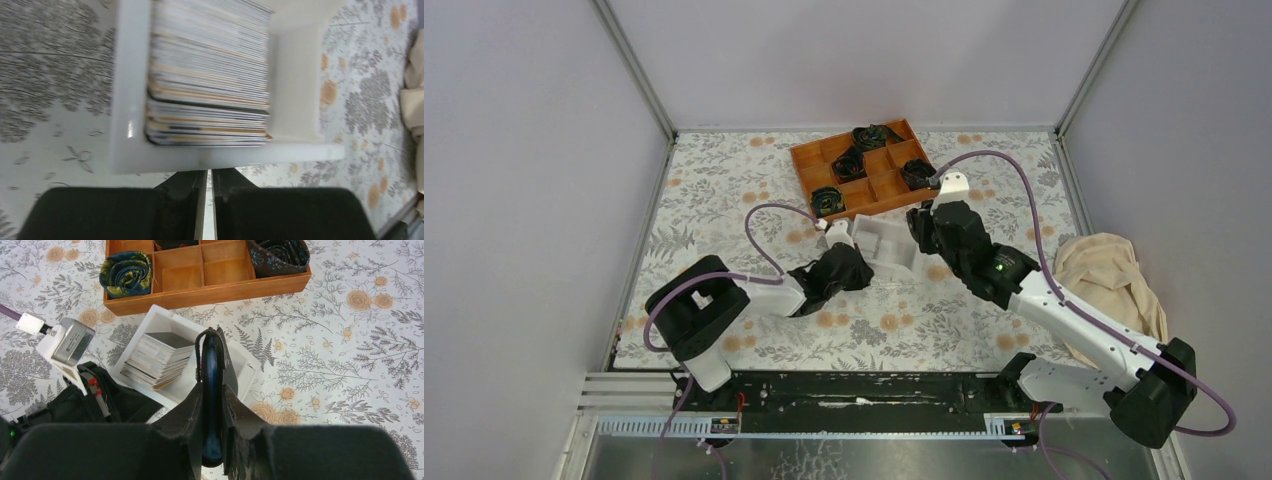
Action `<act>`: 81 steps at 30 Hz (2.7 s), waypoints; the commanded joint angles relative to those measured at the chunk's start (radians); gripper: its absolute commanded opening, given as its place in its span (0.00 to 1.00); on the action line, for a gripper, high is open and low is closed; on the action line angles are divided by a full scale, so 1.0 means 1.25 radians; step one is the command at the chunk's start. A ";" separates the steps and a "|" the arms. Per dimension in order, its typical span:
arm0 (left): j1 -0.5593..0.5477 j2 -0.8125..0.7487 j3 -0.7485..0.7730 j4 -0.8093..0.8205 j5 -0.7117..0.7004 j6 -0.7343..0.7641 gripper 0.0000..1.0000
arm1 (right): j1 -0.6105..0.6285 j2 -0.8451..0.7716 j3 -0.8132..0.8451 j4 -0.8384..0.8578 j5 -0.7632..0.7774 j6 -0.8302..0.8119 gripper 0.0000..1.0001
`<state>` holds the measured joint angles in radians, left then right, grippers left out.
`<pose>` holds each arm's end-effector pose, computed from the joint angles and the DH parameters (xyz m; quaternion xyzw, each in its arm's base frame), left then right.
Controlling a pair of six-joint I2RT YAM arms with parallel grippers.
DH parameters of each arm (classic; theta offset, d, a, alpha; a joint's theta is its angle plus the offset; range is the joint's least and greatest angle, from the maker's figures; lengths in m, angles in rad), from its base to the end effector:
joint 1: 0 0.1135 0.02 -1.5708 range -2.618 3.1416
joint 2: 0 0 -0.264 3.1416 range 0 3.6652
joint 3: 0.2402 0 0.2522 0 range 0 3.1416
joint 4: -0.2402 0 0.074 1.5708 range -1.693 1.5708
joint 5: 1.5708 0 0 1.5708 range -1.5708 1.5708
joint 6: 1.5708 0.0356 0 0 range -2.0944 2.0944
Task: Put the credit cards into the card holder
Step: Move the storage box to the center of the board, then open the card holder.
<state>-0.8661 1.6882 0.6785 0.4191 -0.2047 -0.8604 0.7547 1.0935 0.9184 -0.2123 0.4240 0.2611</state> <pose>0.2144 -0.2410 0.1396 -0.0456 0.8778 -0.2973 0.3729 0.1914 0.1599 0.3242 -0.0844 0.8155 0.1126 0.5614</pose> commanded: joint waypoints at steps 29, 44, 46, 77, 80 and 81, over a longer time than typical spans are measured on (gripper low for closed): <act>0.104 0.040 0.115 0.029 -0.195 0.291 0.15 | 0.172 -0.022 0.028 0.011 0.058 0.118 0.00; 0.175 0.076 0.139 0.077 -0.068 0.225 0.16 | 0.172 0.048 0.047 0.053 0.045 0.121 0.00; 0.174 0.032 0.089 0.078 -0.061 0.188 0.18 | 0.172 0.044 0.042 0.070 0.045 0.129 0.00; 0.070 -0.591 -0.452 0.327 0.059 -0.160 0.75 | 0.223 -0.008 -0.362 0.809 0.016 0.465 0.00; 0.069 -0.596 -0.459 0.344 0.049 -0.162 0.75 | 0.223 0.011 -0.378 0.859 0.017 0.495 0.00; 0.070 -0.595 -0.461 0.351 0.046 -0.163 0.75 | 0.223 0.020 -0.384 0.884 0.016 0.504 0.00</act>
<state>-0.7734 0.9569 0.1181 0.7513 -0.1398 -1.0496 1.0260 1.0962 0.4507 0.7006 0.4015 0.8185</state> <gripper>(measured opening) 0.752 0.212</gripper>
